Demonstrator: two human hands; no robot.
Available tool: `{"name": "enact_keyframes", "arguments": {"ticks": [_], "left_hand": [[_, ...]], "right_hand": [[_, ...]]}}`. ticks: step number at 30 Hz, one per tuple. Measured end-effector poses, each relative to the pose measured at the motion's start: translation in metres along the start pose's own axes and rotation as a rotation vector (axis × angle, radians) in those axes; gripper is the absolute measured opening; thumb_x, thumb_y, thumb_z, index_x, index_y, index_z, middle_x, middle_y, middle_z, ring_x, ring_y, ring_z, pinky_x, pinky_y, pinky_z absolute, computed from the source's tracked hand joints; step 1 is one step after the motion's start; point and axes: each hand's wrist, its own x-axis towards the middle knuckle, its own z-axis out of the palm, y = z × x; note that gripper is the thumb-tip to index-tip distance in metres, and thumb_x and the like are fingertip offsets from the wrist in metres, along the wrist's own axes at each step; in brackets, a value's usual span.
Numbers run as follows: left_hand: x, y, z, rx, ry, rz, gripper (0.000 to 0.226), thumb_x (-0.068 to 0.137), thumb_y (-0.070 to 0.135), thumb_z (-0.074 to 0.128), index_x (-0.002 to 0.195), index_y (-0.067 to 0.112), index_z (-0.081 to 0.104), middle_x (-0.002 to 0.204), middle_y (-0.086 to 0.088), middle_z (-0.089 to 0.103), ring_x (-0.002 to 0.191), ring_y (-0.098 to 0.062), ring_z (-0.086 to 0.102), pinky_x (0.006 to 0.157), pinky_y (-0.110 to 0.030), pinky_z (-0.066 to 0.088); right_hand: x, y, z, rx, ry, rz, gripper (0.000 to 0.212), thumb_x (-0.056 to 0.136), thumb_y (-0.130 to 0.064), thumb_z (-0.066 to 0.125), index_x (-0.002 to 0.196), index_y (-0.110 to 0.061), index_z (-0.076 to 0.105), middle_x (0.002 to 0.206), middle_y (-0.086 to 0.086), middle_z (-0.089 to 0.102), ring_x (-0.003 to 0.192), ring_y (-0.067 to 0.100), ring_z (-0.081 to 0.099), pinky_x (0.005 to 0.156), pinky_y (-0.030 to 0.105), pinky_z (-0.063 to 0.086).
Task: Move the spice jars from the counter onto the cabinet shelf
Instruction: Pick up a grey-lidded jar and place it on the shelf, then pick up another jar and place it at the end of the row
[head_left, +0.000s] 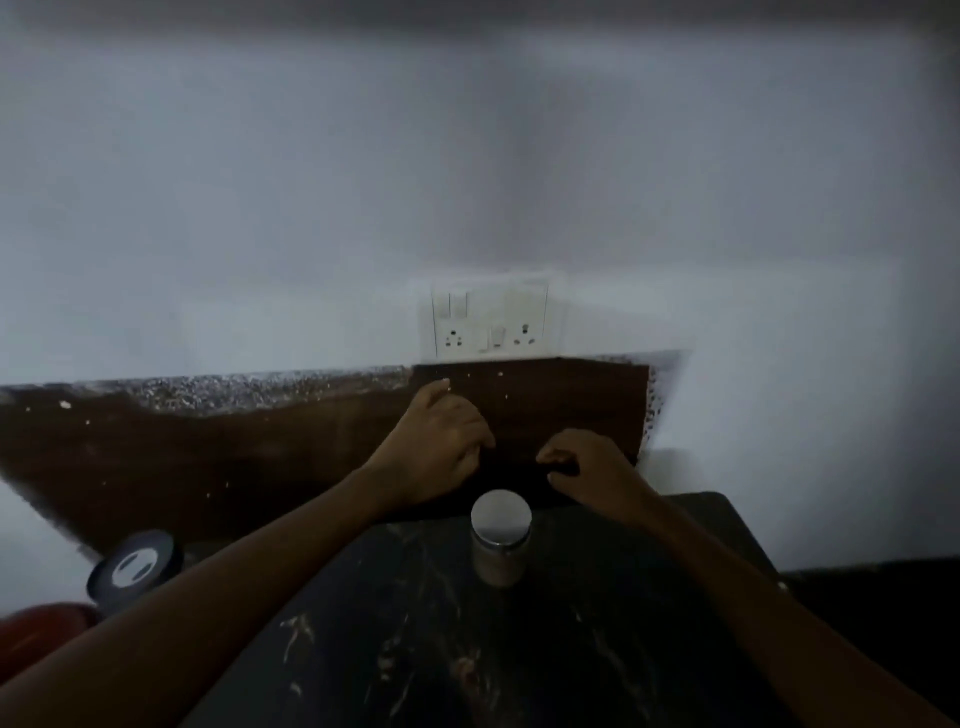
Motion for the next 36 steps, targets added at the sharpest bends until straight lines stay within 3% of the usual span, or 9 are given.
{"name": "enact_keyframes", "arguments": {"ticks": [8, 15, 20, 22, 25, 29, 31, 34, 36], "left_hand": [[-0.02, 0.019, 0.082, -0.007, -0.621, -0.036, 0.059, 0.092, 0.03, 0.052, 0.146, 0.025, 0.027, 0.156, -0.003, 0.019, 0.144, -0.022, 0.01, 0.114, -0.052, 0.001], [-0.04, 0.026, 0.084, -0.181, -0.726, -0.075, 0.077, 0.09, 0.023, 0.057, 0.15, 0.025, 0.01, 0.16, -0.002, -0.003, 0.146, -0.028, -0.003, 0.112, -0.051, 0.021], [-0.047, 0.022, 0.05, -0.29, -0.552, -0.111, 0.095, 0.087, 0.014, 0.061, 0.148, 0.028, -0.011, 0.157, 0.005, -0.016, 0.146, -0.022, -0.006, 0.114, -0.048, 0.021], [-0.053, 0.02, 0.033, -0.339, -0.424, -0.089, 0.107, 0.082, 0.024, 0.069, 0.143, 0.028, -0.019, 0.154, 0.009, -0.024, 0.145, -0.016, -0.009, 0.114, -0.042, 0.021], [-0.063, 0.022, 0.008, -0.417, -0.291, -0.046, 0.125, 0.073, 0.036, 0.077, 0.143, 0.024, -0.025, 0.147, 0.016, -0.035, 0.138, -0.001, -0.014, 0.111, -0.023, 0.021], [-0.082, 0.038, -0.023, -0.591, -0.19, -0.067, 0.137, 0.067, 0.035, 0.083, 0.139, 0.031, -0.034, 0.142, 0.026, -0.042, 0.133, 0.005, 0.002, 0.085, 0.005, 0.031], [-0.094, 0.05, -0.037, -0.644, -0.137, -0.063, 0.138, 0.066, 0.038, 0.083, 0.136, 0.036, -0.036, 0.142, 0.027, -0.041, 0.134, 0.004, 0.009, 0.087, 0.0, 0.038], [-0.112, 0.07, -0.055, -0.737, -0.079, -0.06, 0.138, 0.064, 0.045, 0.083, 0.137, 0.039, -0.035, 0.144, 0.028, -0.038, 0.14, -0.001, 0.009, 0.101, -0.024, 0.043], [-0.124, 0.083, -0.062, -0.812, -0.055, -0.072, 0.139, 0.061, 0.047, 0.083, 0.138, 0.039, -0.033, 0.144, 0.028, -0.037, 0.139, 0.007, 0.004, 0.104, -0.026, 0.04]], "right_hand": [[-0.004, 0.042, 0.096, 0.185, -0.21, 0.236, 0.098, 0.061, -0.033, 0.085, 0.141, -0.023, 0.029, 0.142, -0.002, 0.031, 0.127, 0.011, 0.033, 0.1, 0.027, 0.032], [-0.01, 0.042, 0.122, 0.228, -0.048, 0.324, 0.079, 0.07, -0.028, 0.079, 0.138, -0.019, 0.038, 0.142, -0.001, 0.041, 0.13, 0.014, 0.038, 0.108, 0.034, 0.034], [-0.005, 0.014, 0.08, 0.402, -0.018, 0.274, 0.045, 0.073, -0.034, 0.076, 0.11, -0.043, 0.052, 0.111, -0.024, 0.054, 0.1, -0.012, 0.052, 0.076, 0.005, 0.042], [-0.004, -0.004, 0.058, 0.431, -0.018, 0.224, 0.035, 0.078, -0.035, 0.071, 0.106, -0.044, 0.052, 0.105, -0.022, 0.056, 0.094, -0.013, 0.056, 0.068, 0.005, 0.045], [-0.01, -0.032, 0.032, 0.463, 0.007, 0.15, 0.043, 0.075, -0.049, 0.063, 0.114, -0.033, 0.054, 0.11, -0.011, 0.057, 0.096, 0.002, 0.06, 0.069, 0.015, 0.05], [-0.029, -0.072, 0.004, 0.501, 0.022, 0.094, 0.047, 0.073, -0.053, 0.056, 0.113, -0.028, 0.058, 0.106, -0.008, 0.06, 0.089, 0.002, 0.063, 0.064, 0.015, 0.051], [-0.042, -0.089, -0.005, 0.513, 0.026, 0.079, 0.045, 0.075, -0.05, 0.056, 0.112, -0.026, 0.06, 0.105, -0.008, 0.061, 0.089, 0.002, 0.063, 0.064, 0.016, 0.051], [-0.063, -0.112, -0.011, 0.522, 0.042, 0.062, 0.042, 0.077, -0.048, 0.055, 0.109, -0.023, 0.062, 0.104, -0.006, 0.062, 0.091, 0.007, 0.064, 0.068, 0.019, 0.052], [-0.077, -0.125, -0.012, 0.517, 0.049, 0.06, 0.038, 0.078, -0.048, 0.054, 0.105, -0.023, 0.064, 0.103, -0.005, 0.063, 0.092, 0.01, 0.064, 0.072, 0.022, 0.052]]}}
